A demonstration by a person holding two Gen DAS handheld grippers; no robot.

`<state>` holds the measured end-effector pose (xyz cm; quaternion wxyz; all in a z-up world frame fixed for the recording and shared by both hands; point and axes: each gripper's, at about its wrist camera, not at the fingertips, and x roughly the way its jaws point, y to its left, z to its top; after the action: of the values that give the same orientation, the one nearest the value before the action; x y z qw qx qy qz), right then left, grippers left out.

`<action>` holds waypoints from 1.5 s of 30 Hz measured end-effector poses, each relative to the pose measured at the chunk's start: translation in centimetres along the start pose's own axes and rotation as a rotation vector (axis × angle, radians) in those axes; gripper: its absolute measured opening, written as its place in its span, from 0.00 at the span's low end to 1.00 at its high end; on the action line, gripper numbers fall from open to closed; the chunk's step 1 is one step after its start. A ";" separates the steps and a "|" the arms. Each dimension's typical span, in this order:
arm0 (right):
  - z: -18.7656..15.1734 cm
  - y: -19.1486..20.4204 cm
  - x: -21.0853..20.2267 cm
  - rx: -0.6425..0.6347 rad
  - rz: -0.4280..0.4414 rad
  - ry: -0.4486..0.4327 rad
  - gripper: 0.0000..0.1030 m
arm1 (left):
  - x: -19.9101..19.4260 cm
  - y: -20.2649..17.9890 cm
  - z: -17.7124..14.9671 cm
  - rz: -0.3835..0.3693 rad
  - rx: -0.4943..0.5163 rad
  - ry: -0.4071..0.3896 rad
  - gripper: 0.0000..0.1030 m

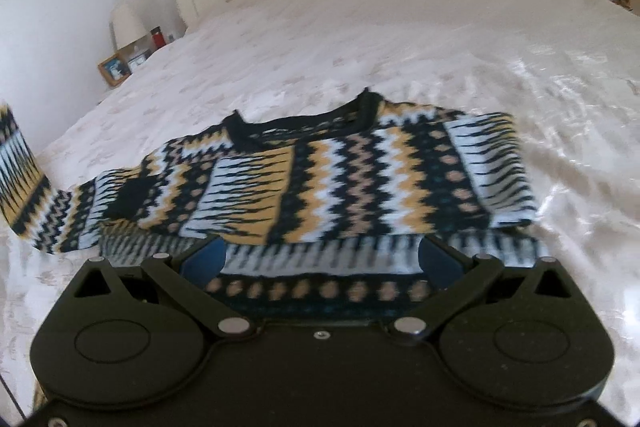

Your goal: Fold small clothes

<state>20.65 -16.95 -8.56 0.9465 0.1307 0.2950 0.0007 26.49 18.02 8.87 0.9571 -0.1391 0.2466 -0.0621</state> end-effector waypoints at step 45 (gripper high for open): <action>0.6 -9.2 -1.4 0.206 -0.021 -0.042 1.00 | 10.3 -23.7 -15.7 -0.321 0.404 0.255 0.78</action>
<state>19.10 -26.13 -9.56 0.9340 0.2241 0.2748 -0.0425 26.63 -10.22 -1.98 0.9047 0.0259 0.3222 -0.2775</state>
